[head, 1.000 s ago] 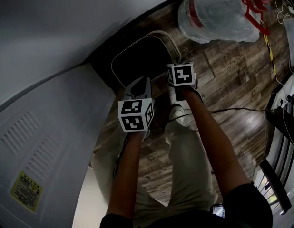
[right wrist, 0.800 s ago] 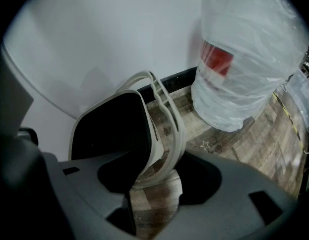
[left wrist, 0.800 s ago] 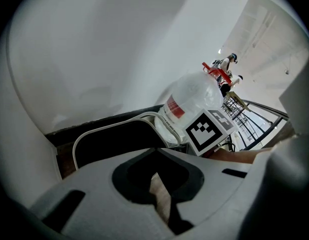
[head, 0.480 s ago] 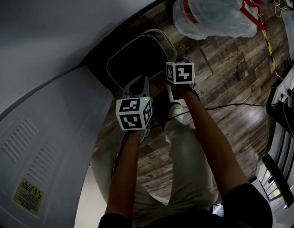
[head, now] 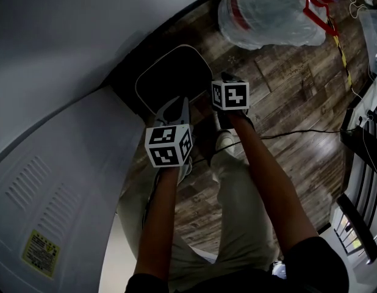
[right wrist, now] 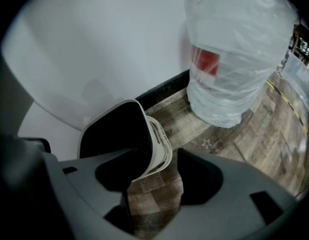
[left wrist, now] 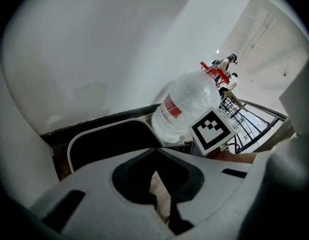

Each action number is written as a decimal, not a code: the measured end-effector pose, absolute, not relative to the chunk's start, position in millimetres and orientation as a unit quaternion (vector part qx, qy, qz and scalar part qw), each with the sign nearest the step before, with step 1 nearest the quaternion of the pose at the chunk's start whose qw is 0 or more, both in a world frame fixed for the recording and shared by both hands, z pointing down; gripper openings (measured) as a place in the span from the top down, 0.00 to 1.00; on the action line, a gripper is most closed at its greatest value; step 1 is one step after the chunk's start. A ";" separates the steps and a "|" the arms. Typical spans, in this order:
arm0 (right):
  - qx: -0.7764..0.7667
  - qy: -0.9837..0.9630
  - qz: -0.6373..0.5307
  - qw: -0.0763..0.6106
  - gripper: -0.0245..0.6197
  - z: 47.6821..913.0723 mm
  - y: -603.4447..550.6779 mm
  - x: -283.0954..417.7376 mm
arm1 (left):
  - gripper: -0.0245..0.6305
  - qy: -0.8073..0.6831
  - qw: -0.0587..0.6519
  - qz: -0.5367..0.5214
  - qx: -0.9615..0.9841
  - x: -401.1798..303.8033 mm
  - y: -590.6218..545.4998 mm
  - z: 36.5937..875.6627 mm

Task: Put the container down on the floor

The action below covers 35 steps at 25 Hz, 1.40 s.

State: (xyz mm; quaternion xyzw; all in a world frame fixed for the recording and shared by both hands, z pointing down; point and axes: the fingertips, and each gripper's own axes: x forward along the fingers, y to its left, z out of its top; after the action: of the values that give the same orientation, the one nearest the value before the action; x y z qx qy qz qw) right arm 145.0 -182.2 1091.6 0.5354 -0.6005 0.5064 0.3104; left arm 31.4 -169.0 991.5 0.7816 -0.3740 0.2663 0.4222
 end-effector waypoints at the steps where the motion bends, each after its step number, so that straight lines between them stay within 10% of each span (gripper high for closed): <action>1: 0.533 -0.606 0.502 0.310 0.58 1086.4 -183.4 143.1 | 0.93 -0.375 0.423 0.267 0.781 30.4 -168.0 989.4; 16: 0.537 -0.618 0.490 0.300 0.89 972.5 -172.0 144.3 | 0.93 -0.378 0.412 0.266 0.785 32.5 -160.4 897.6; 35: 0.515 -0.679 0.449 0.269 0.91 791.2 -152.0 140.7 | 0.93 -0.404 0.406 0.258 0.778 35.2 -147.6 755.4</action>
State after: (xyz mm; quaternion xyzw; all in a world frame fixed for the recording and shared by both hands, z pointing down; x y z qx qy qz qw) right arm 140.7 -152.0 791.2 0.5153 -0.6787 0.4487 0.2693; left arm 35.2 -147.6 755.4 0.7783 -0.4038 0.2579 0.4058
